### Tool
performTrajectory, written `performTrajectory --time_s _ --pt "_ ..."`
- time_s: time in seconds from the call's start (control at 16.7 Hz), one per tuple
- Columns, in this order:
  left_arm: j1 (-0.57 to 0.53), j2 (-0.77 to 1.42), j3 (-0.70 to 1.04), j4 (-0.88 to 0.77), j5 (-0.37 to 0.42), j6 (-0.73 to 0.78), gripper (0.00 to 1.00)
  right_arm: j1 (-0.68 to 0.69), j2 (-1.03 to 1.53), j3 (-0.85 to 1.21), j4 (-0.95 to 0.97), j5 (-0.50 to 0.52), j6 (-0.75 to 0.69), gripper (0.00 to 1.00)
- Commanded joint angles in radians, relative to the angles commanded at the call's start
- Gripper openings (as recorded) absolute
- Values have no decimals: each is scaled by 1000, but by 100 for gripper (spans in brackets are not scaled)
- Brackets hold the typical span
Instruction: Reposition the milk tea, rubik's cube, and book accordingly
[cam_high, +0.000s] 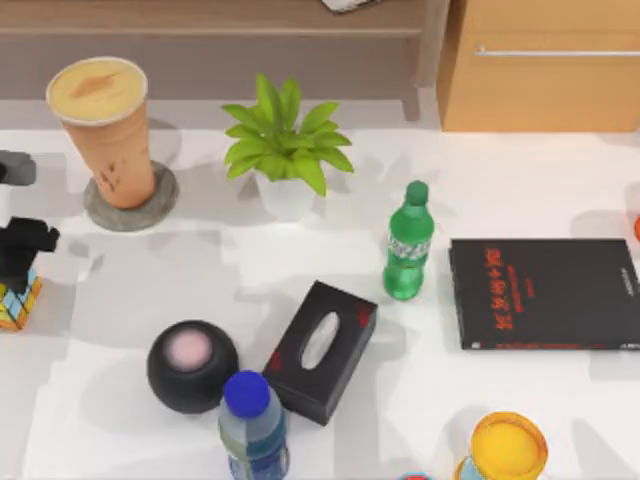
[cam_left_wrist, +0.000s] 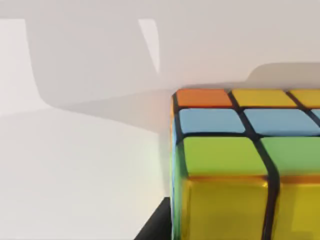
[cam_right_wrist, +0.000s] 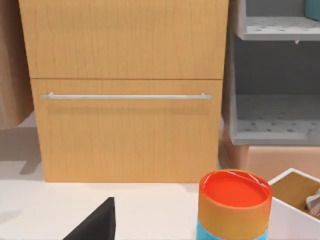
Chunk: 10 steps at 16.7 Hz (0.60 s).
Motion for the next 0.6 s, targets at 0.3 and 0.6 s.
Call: performTrajectory --time_s 0.3,0.6 --pt "0 0 0 0 0 0 2 0 0 0 0 0 0 100" --pt "0 0 0 0 0 0 0 0 0 0 0 0 0 100"
